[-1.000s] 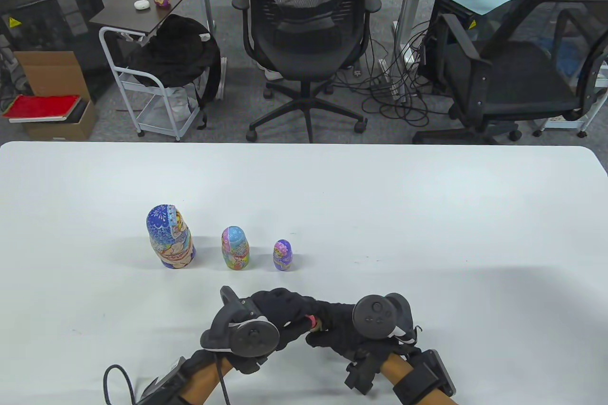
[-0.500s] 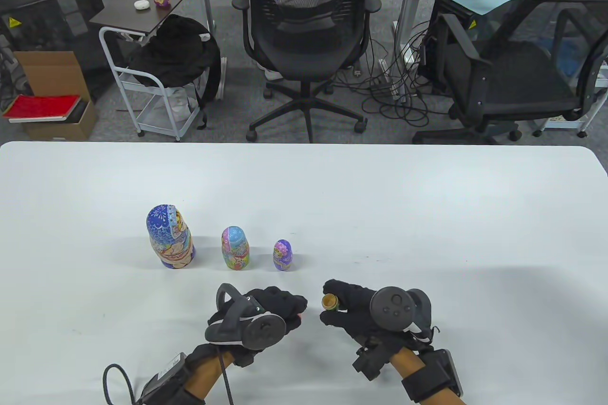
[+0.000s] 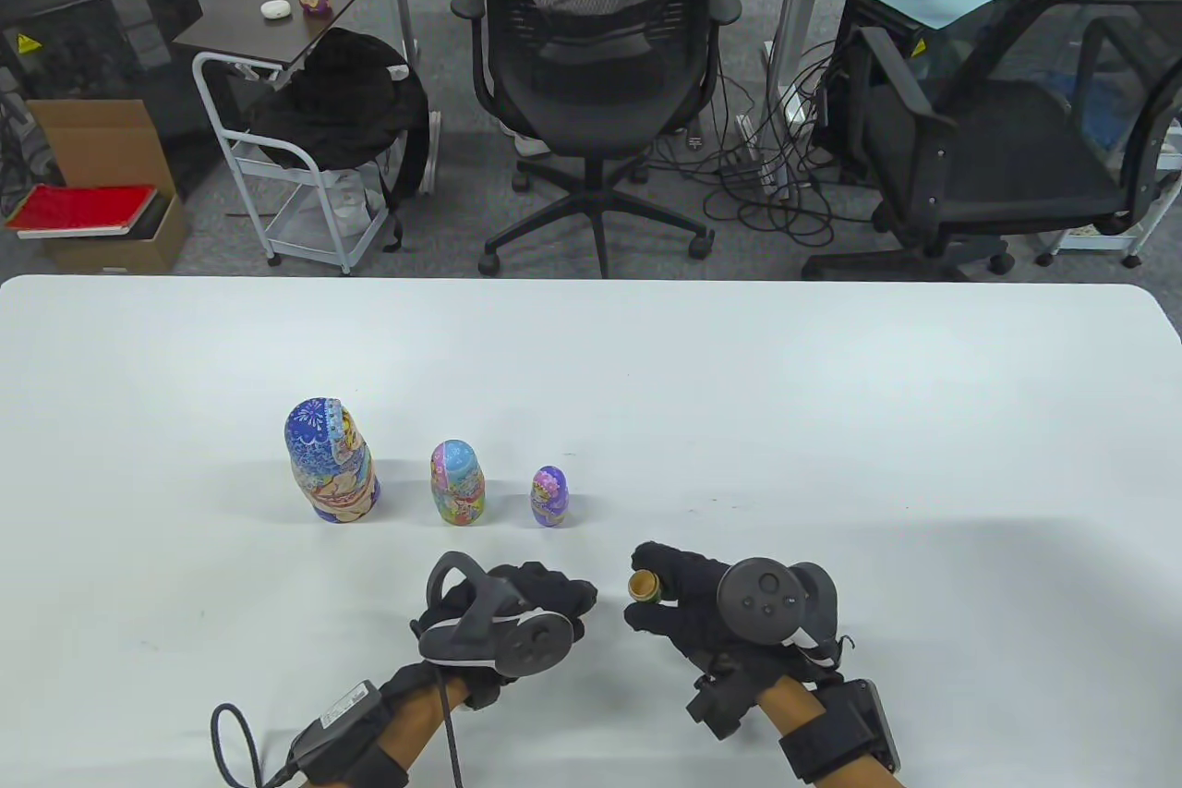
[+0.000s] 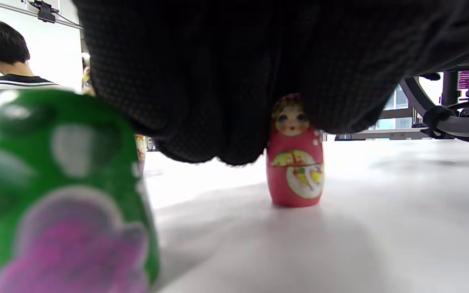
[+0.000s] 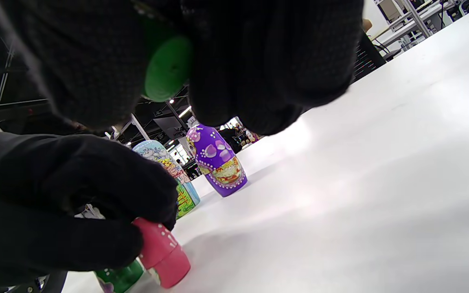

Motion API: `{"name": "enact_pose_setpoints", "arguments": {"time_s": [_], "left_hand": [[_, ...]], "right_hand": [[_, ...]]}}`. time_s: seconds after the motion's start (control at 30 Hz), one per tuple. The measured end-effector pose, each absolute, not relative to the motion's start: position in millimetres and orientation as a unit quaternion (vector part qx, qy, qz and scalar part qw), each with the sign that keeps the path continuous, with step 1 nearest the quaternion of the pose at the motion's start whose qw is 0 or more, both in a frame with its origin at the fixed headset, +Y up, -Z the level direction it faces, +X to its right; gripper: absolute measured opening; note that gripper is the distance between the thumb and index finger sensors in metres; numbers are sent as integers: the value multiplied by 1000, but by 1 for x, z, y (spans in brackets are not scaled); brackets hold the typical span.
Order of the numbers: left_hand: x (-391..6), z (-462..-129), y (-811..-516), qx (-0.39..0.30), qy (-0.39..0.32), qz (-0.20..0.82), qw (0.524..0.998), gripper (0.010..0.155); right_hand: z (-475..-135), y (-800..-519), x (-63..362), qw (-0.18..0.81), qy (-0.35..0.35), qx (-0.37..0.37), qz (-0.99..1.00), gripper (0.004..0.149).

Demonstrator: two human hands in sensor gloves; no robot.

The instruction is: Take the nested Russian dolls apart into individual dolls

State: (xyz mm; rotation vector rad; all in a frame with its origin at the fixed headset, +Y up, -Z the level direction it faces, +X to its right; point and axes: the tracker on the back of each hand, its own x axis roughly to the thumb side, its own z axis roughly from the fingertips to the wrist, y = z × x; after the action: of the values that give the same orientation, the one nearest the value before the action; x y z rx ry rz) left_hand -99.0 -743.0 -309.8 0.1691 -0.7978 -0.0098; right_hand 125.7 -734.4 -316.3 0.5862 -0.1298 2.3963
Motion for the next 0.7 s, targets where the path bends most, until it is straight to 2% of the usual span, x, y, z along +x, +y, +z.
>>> {"name": "enact_pose_setpoints", "arguments": {"time_s": [0.17,0.27,0.33,0.4,0.47,0.53,0.63,0.7], "left_hand": [[-101,-310,-739,63,-376,5,924,52],[-109,-307,-726,80,-364,13,928,56],[-117,-304,-717,92,-351,-4,932,58],[-129,-303,-712,73,-308,-60,947,60],[-139,-306,-714,51,-280,-98,954,63],[-147,-309,-720,34,-275,-89,957,66],[-151,-315,-730,-5,-265,-72,962,64],[-150,-318,-734,-5,-258,-81,963,58]], "right_hand": [[-316,-735,125,328,-45,225,916,68],[-315,-735,125,327,-44,225,917,68],[-315,-735,125,328,-44,226,916,68],[-315,-736,123,329,-38,233,914,68],[-315,-739,119,330,-20,244,912,68],[-314,-741,115,322,-18,246,914,68],[-313,-742,111,317,-11,252,914,69],[-312,-744,109,311,-6,257,915,68]]}}
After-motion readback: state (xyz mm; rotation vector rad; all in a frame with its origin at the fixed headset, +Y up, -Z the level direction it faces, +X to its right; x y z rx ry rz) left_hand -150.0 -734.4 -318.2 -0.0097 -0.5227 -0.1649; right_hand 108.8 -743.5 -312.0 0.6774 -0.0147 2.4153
